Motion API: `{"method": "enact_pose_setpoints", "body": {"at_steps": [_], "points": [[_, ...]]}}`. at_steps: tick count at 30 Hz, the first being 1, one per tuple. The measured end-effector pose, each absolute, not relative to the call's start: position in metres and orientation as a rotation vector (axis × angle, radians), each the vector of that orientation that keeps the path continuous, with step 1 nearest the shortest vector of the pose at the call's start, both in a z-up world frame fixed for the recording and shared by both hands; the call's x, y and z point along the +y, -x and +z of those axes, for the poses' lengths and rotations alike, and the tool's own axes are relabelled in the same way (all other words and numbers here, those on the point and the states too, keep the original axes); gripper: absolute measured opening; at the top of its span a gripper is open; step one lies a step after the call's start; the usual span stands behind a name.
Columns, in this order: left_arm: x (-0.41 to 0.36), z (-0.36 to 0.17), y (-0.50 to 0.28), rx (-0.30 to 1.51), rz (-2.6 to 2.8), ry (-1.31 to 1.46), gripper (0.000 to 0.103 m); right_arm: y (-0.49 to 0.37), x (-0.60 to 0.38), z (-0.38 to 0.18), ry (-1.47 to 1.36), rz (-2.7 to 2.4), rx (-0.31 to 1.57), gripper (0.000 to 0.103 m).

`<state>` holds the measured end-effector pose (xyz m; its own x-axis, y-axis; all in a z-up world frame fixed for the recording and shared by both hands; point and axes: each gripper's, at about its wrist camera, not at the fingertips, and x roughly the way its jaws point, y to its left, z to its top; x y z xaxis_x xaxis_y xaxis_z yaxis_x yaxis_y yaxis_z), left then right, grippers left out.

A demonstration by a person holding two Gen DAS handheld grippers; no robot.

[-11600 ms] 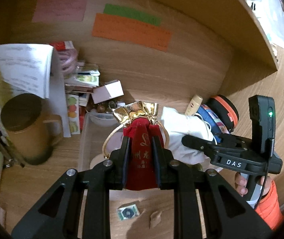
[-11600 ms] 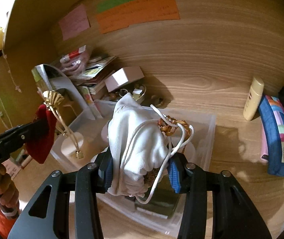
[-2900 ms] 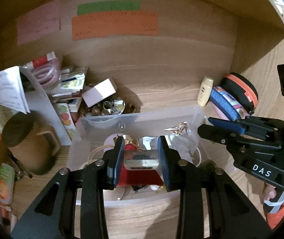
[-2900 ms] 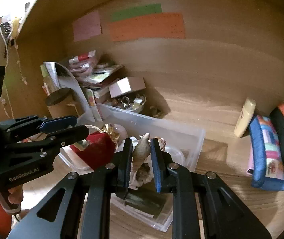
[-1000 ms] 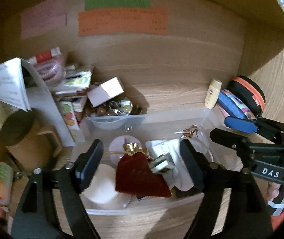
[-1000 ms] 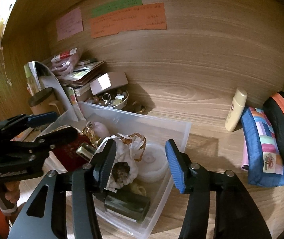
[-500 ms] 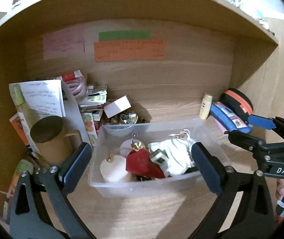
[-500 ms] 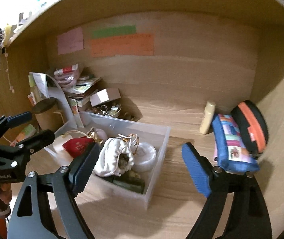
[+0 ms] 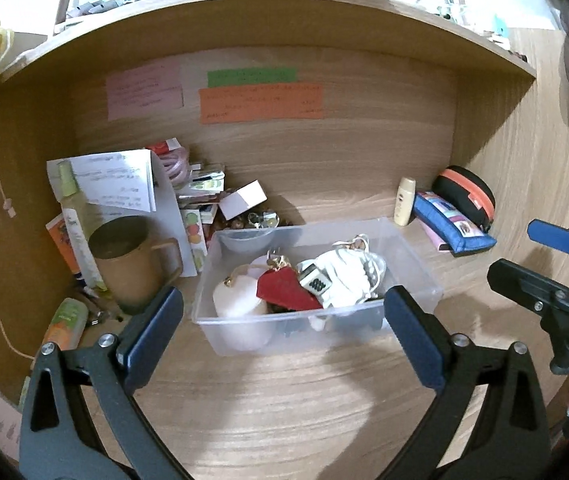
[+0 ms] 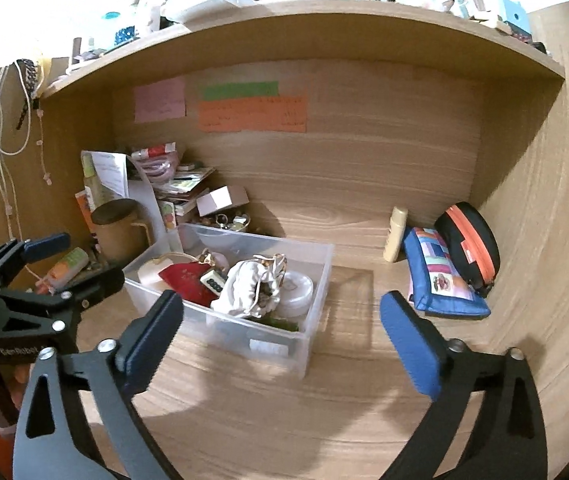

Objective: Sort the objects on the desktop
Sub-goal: 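Withdraw both open tools up and away from the clear box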

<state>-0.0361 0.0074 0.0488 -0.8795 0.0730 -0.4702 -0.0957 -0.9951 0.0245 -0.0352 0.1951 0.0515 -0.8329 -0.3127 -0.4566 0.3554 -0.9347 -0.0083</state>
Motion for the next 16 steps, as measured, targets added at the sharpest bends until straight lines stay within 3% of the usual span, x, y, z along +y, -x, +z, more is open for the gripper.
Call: {"method": "enact_pose_setpoints", "body": {"at_steps": [16], "points": [[0.013, 0.037, 0.021, 0.031, 2.932, 0.729, 0.102, 0.018, 0.185, 0.046, -0.603, -2.708, 0.193, 0.103]]}}
